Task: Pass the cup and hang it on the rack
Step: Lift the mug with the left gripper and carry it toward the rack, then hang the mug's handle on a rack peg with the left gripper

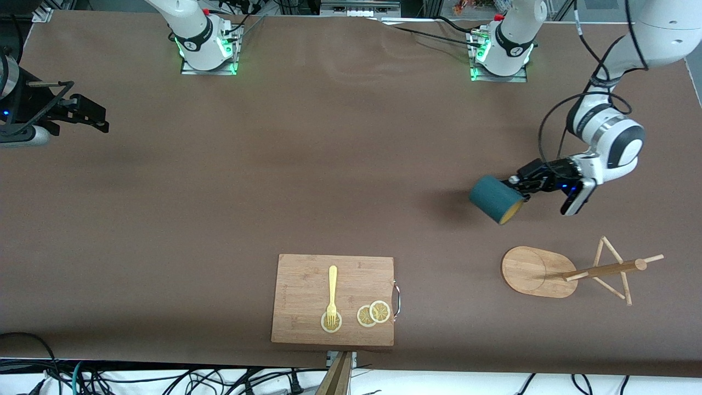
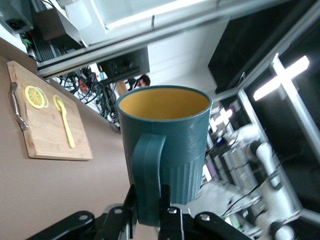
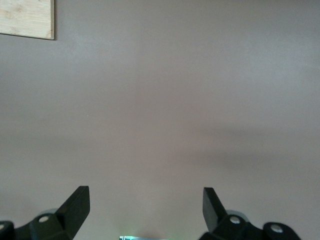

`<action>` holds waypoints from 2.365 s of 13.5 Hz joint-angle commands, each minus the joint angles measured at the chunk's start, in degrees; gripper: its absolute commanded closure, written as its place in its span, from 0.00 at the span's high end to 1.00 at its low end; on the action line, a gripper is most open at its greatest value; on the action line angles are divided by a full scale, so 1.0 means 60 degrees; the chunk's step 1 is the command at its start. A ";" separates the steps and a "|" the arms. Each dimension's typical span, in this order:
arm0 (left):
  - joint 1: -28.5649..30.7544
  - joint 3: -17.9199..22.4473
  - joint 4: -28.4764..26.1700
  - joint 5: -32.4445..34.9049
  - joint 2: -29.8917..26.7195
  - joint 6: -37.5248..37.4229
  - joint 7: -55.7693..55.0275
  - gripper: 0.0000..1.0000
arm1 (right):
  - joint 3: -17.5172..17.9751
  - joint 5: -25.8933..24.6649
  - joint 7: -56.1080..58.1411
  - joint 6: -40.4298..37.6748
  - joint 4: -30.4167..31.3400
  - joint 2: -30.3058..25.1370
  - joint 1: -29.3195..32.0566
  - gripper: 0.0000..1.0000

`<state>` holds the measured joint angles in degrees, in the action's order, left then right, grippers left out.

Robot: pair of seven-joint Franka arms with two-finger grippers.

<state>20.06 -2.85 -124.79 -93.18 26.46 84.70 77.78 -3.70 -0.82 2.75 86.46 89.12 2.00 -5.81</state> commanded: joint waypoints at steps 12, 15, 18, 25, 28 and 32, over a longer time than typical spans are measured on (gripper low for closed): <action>0.1960 -0.0125 0.2398 -0.1271 0.2253 -0.1780 -0.5463 0.00 | 0.0118 0.0049 0.0068 -0.0187 -0.0058 0.0033 0.0148 1.00; 0.2311 -0.0125 0.3232 -0.1256 0.2955 -0.2029 -0.5813 0.00 | 0.0118 0.0049 0.0068 -0.0202 -0.0043 0.0033 0.0148 1.00; 0.2618 -0.0140 0.3761 -0.1154 0.3441 -0.2134 -0.5990 0.00 | 0.0118 0.0049 0.0068 -0.0202 -0.0043 0.0033 0.0148 1.00; 0.2721 -0.0125 0.3777 -0.1081 0.3690 -0.2250 -0.6108 0.48 | 0.0118 0.0049 0.0083 -0.0187 -0.0043 0.0033 0.0148 1.00; 0.2838 -0.0125 0.3777 -0.0775 0.3676 -0.2338 -0.6020 1.00 | 0.0133 0.0034 0.0083 -0.0143 -0.0043 0.0048 0.0134 1.00; 0.3087 -0.0082 0.3777 0.1343 0.3384 -0.2426 -0.6006 1.00 | 0.0191 0.0049 0.0098 -0.0099 -0.0043 0.0048 0.0134 1.00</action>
<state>37.09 -2.99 -102.85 -91.42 47.68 71.10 42.22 -3.50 -0.82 2.81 86.06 89.23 2.26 -5.80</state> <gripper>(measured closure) 0.009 0.000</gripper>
